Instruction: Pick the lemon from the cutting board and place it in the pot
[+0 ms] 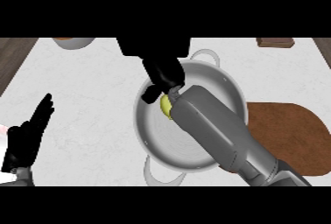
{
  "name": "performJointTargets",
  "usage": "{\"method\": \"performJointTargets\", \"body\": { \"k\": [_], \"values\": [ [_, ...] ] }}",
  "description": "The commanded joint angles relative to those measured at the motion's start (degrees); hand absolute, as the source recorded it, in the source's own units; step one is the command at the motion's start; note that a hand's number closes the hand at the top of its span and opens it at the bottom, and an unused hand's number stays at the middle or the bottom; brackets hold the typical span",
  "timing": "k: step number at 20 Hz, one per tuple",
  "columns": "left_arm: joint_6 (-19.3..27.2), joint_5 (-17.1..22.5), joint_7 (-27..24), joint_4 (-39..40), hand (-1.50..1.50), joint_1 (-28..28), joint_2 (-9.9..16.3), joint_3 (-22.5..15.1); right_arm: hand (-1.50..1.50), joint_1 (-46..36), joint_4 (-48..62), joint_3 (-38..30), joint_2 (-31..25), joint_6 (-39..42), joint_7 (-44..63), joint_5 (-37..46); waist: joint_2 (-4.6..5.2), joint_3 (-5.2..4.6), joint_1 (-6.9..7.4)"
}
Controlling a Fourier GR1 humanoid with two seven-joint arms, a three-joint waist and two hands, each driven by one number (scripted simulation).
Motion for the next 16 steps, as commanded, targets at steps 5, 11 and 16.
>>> {"method": "performJointTargets", "body": {
  "k": [5,11,16],
  "values": [
    [0.0,0.08,2.01,-1.74,0.0,0.8,0.09,0.37,-1.5,4.2,-8.53,-7.99,0.01,-9.57,-9.67,-14.11,-0.27,0.08,-0.81],
    [1.49,-0.83,-2.11,1.06,0.0,1.38,-2.05,0.26,-1.5,4.72,-13.91,-12.11,-0.83,-0.53,-5.74,-17.89,-0.45,0.01,-1.75],
    [-0.04,0.65,-0.35,0.94,0.0,0.19,0.26,2.61,-1.5,16.26,-30.99,-13.03,-6.95,6.75,-1.9,-23.07,-0.63,0.01,-2.64]
  ]
}}
